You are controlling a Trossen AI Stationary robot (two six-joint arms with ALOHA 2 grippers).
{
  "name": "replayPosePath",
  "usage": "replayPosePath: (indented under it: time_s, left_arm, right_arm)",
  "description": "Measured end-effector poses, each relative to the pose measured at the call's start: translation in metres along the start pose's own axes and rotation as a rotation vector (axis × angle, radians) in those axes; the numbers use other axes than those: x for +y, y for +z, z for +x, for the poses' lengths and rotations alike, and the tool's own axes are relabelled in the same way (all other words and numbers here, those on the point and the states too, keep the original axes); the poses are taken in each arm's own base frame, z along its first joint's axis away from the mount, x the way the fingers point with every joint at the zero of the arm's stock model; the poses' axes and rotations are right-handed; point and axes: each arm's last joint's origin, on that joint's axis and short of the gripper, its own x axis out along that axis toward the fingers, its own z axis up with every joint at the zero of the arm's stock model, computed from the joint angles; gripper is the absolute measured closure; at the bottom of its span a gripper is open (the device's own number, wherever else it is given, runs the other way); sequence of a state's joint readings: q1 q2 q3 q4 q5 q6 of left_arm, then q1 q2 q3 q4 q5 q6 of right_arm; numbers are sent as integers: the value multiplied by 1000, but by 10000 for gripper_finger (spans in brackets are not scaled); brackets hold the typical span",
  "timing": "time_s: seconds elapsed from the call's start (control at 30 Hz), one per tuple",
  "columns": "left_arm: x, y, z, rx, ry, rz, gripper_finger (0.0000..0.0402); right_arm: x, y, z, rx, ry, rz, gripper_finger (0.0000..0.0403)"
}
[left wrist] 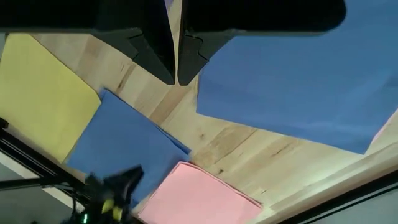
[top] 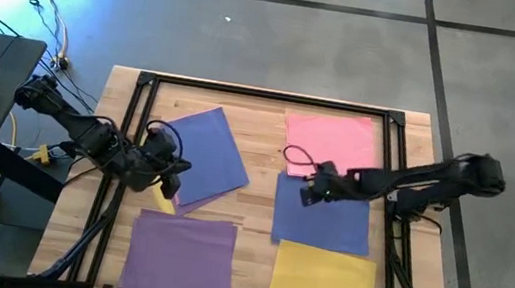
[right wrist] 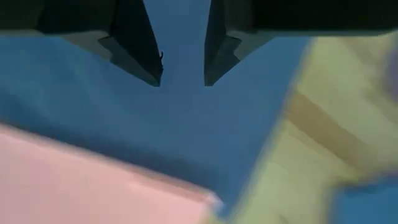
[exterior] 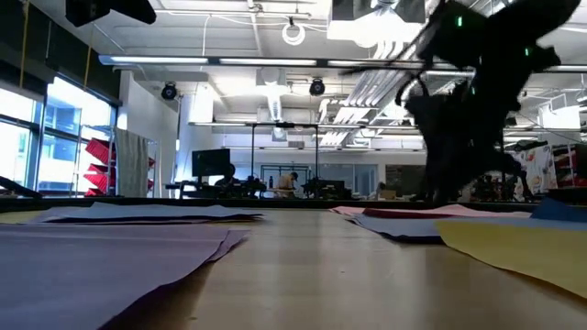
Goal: Organize paper
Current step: Stack the blue paper on the middle right of the table
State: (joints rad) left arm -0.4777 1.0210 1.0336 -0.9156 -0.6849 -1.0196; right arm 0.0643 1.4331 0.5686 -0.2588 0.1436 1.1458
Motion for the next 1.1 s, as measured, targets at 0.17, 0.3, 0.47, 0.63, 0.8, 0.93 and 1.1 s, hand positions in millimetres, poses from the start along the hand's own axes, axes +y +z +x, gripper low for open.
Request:
replayPosePath:
  time_s: [0.17, 0.3, 0.47, 0.63, 0.8, 0.93, 1.1]
  left_arm:
    - [6, 7, 10, 61, 19, -58, 402]
    - [8, 9, 19, 108, 43, -65, 402]
    - [7, 8, 32, 124, 93, -51, 402]
    - [5, 5, 37, 137, 109, -21, 396]
    - [5, 5, 38, 138, 110, -21, 383]
    - [5, 5, 38, 147, 104, -21, 377]
    - [4, 4, 37, 171, 87, -6, 376]
  right_arm:
    - [1, -10, 17, 53, -34, -60, 359]
    - [0, -15, 14, 59, -53, -60, 387]
    - [-1, -14, 5, 54, -44, -5, 401]
    - [3, -10, -9, 30, -16, 1, 403]
    - [17, -1, -24, -9, 61, -14, 402]
    - [35, 8, -36, -43, 138, -90, 383]
    - [62, 21, -46, -185, 325, -353, 333]
